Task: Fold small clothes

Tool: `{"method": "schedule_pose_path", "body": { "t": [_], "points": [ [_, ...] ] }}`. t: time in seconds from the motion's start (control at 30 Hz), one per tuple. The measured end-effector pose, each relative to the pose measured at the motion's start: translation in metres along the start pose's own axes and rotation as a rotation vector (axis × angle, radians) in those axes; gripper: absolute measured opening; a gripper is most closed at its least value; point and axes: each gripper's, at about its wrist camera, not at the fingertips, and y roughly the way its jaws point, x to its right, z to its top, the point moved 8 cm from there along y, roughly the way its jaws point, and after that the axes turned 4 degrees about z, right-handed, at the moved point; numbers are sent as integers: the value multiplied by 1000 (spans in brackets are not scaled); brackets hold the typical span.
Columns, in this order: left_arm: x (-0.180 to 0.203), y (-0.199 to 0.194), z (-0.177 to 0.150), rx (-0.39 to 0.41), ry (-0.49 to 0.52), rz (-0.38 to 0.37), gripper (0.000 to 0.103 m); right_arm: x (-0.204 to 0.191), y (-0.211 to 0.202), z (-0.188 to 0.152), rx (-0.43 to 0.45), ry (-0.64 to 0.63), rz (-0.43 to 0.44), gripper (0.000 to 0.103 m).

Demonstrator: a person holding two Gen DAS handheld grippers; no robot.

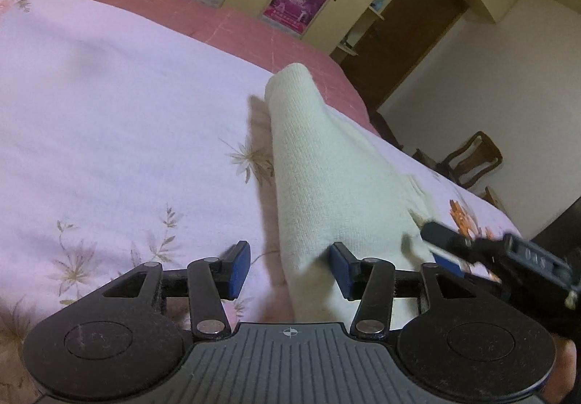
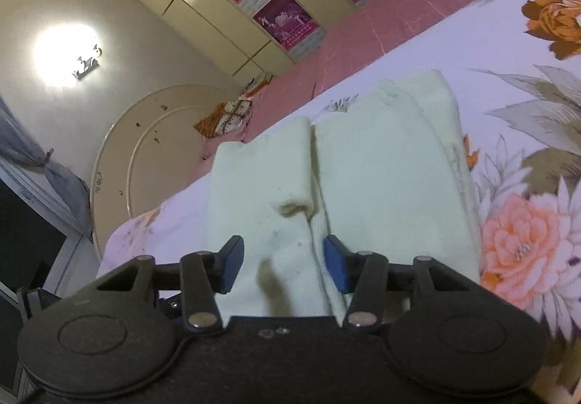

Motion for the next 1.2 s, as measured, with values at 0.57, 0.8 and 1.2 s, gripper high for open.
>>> {"method": "schedule_pose_path", "body": {
  "t": [0.57, 0.8, 1.2],
  "points": [
    [36, 21, 23, 39, 54, -33, 50, -44, -27, 3, 59, -301, -120, 11],
    [81, 39, 5, -43, 198, -13, 54, 11, -72, -12, 87, -182, -256, 11],
    [55, 36, 33, 30, 88, -25, 54, 37, -44, 17, 112, 18, -87, 29]
  ]
}}
